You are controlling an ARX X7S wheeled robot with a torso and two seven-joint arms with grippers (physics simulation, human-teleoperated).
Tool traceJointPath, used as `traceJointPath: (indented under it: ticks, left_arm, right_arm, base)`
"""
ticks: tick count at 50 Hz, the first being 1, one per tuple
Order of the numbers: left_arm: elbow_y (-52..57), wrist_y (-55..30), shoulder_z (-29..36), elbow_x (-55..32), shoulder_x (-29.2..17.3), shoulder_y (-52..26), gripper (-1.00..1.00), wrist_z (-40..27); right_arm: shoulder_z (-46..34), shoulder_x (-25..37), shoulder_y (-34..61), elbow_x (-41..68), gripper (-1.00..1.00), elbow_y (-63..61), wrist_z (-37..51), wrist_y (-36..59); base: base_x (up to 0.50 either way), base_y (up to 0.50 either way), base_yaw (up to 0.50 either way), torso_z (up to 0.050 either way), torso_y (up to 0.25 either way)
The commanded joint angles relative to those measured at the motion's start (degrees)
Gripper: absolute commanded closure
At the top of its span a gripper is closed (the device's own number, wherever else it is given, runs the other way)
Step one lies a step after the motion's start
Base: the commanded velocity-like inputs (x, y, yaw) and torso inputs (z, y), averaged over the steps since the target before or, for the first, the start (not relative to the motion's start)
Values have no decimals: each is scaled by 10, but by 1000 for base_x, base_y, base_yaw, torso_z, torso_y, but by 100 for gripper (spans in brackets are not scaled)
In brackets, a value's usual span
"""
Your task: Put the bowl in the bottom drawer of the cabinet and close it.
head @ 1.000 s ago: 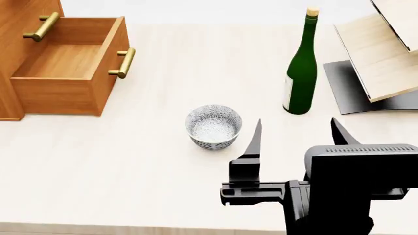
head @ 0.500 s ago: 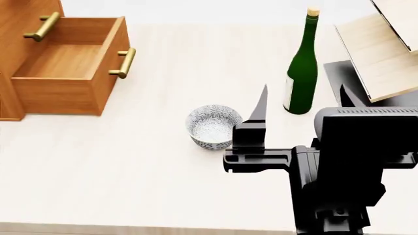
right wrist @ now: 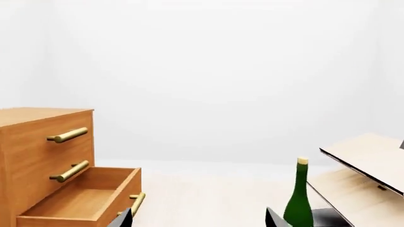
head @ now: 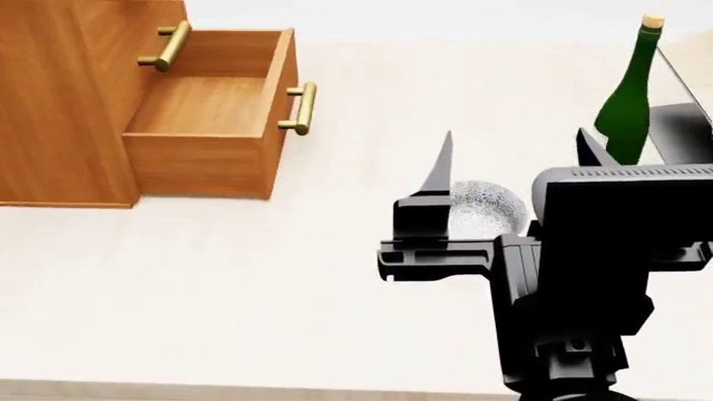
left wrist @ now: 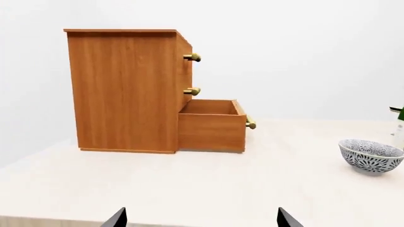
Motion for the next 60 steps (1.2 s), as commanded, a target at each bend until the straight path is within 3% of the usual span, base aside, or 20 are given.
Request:
traceJointPath:
  ticks: [1,49,60]
  left_arm:
    - [0,-1,4,0,-5,-1,-100,-5]
    - [5,1,15,-9,-20,0,-100,-28]
    - [1,3,18,-11,-24,-2,-100,-31]
  right_arm:
    - [-6,2,5,4,-100,4,3,-3]
    - [-4,4,-3,25,-100,13,22,-15]
    - [-8,8,-11,22,-100,27,26,-31]
  base:
    - [0,465,0,0,0]
    - [0,472,0,0,0]
    - [71,0,0,0,0]
